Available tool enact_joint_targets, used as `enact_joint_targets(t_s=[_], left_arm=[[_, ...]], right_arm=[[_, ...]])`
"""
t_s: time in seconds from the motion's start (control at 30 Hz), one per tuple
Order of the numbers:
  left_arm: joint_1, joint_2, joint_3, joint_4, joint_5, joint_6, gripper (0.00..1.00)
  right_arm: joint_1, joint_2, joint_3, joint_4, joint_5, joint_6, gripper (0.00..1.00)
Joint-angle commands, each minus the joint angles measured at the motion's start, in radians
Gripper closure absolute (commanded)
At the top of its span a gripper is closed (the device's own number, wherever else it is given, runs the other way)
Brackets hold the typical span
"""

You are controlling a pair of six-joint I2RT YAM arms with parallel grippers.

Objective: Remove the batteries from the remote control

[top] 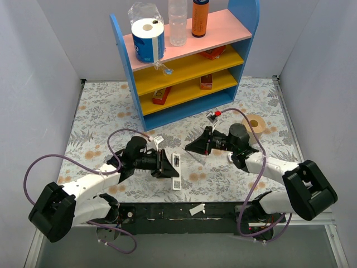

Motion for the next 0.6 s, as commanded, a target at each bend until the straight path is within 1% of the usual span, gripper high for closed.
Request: enact_joint_targets(t_s=[0.0,0.03,0.07,0.1,0.13,0.17,0.2,0.27,0.3,0.37,0.4,0.47,0.5,0.57], left_arm=[[0.052,-0.004,0.073,-0.241,-0.223,0.057,1.00],[0.064,-0.009,0.076,-0.265,-0.249,0.056,1.00],[0.096,-0.012,0.078,-0.314,-0.292,0.053,1.00],[0.118,-0.013,0.076,-0.331,-0.302,0.053,1.00],[0.139,-0.015,0.075,-0.347,-0.305,0.054,1.00],[0.182,-0.018,0.073,-0.373,-0.322,0.056,1.00],[0.198,-0.019,0.076,-0.388,-0.332,0.070,1.00],[0.234,-0.025,0.084,-0.417,-0.343,0.093,1.00],[0.244,-0.026,0.088,-0.422,-0.340,0.108,1.00],[0.268,-0.015,0.102,-0.433,-0.333,0.126,1.00],[0.277,-0.009,0.108,-0.442,-0.334,0.136,1.00],[0.291,0.007,0.128,-0.465,-0.345,0.159,1.00],[0.296,0.010,0.133,-0.470,-0.349,0.169,1.00],[0.308,0.011,0.144,-0.473,-0.353,0.189,1.00]], right_arm=[[-0.004,-0.085,0.129,-0.526,0.231,-0.213,0.78],[-0.004,-0.105,0.150,-0.673,0.263,-0.239,0.75],[-0.003,-0.113,0.181,-0.756,0.295,-0.271,0.72],[-0.001,-0.121,0.195,-0.825,0.359,-0.277,0.65],[0.003,-0.128,0.207,-0.890,0.389,-0.279,0.64],[0.011,-0.133,0.221,-1.024,0.416,-0.268,0.63],[0.046,-0.139,0.218,-1.066,0.459,-0.267,0.60],[0.104,-0.171,0.204,-1.149,0.496,-0.264,0.57],[0.176,-0.184,0.193,-1.175,0.545,-0.244,0.53],[0.247,-0.207,0.192,-1.221,0.587,-0.218,0.51],[0.312,-0.211,0.193,-1.273,0.634,-0.174,0.49],[0.380,-0.225,0.199,-1.307,0.682,-0.135,0.46],[0.452,-0.233,0.202,-1.318,0.732,-0.124,0.40],[0.524,-0.250,0.213,-1.332,0.776,-0.092,0.35]])
